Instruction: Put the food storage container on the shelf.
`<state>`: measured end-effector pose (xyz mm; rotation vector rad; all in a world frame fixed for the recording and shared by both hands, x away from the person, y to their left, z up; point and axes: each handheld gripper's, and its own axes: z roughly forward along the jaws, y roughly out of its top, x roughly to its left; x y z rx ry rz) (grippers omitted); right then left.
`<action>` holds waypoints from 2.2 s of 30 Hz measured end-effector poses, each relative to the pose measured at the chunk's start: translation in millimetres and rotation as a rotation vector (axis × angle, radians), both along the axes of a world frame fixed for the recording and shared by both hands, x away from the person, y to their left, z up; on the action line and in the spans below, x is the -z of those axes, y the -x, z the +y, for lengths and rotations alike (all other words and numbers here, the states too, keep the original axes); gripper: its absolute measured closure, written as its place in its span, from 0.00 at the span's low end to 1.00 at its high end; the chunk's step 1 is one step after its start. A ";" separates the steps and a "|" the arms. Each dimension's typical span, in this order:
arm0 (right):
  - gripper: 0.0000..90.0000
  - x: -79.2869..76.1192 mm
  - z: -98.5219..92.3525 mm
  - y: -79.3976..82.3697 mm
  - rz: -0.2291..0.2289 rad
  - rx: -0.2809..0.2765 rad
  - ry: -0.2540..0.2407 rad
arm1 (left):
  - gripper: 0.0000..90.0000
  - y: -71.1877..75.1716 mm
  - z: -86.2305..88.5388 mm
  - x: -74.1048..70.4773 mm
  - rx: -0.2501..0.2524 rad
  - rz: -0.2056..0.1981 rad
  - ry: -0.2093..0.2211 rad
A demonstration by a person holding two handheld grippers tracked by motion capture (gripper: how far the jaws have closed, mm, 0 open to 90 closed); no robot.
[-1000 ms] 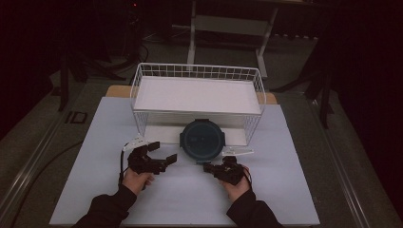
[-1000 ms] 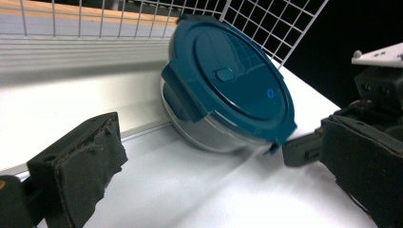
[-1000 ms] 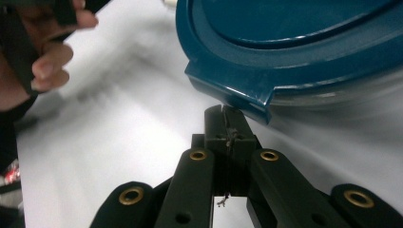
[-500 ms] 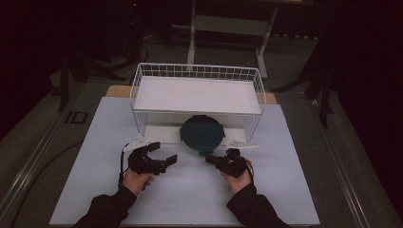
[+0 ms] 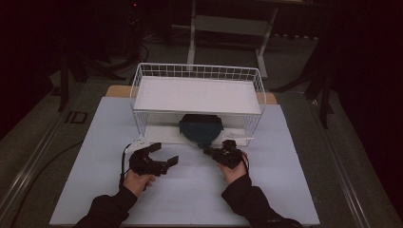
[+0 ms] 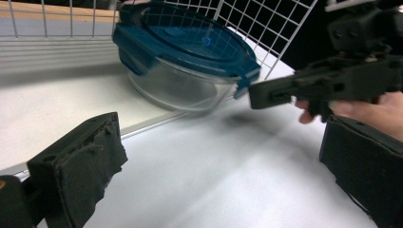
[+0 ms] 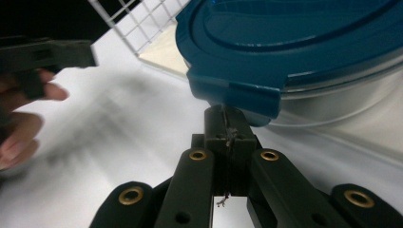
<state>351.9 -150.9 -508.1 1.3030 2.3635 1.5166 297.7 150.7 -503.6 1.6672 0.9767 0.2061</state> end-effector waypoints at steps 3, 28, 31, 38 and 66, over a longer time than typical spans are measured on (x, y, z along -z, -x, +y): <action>1.00 3.3 2.1 -8.8 0.014 0.011 0.003 | 0.01 0.7 0.1 0.0 0.001 -0.002 0.000; 0.55 0.6 9.0 -6.8 -0.054 -0.044 -0.011 | 0.01 4.3 -0.2 -5.0 0.008 -0.018 0.001; 0.37 -1.9 6.3 -0.5 -0.065 -0.054 -0.034 | 0.01 6.7 -2.2 -6.4 0.016 -0.026 -0.002; 0.19 -4.7 -1.4 10.5 -0.083 -0.099 -0.060 | 0.01 11.0 -4.2 -7.6 0.031 -0.034 -0.008; 0.18 3.3 -61.8 66.4 -0.116 -0.078 0.009 | 0.01 20.4 -9.8 -9.6 0.092 -0.100 -0.022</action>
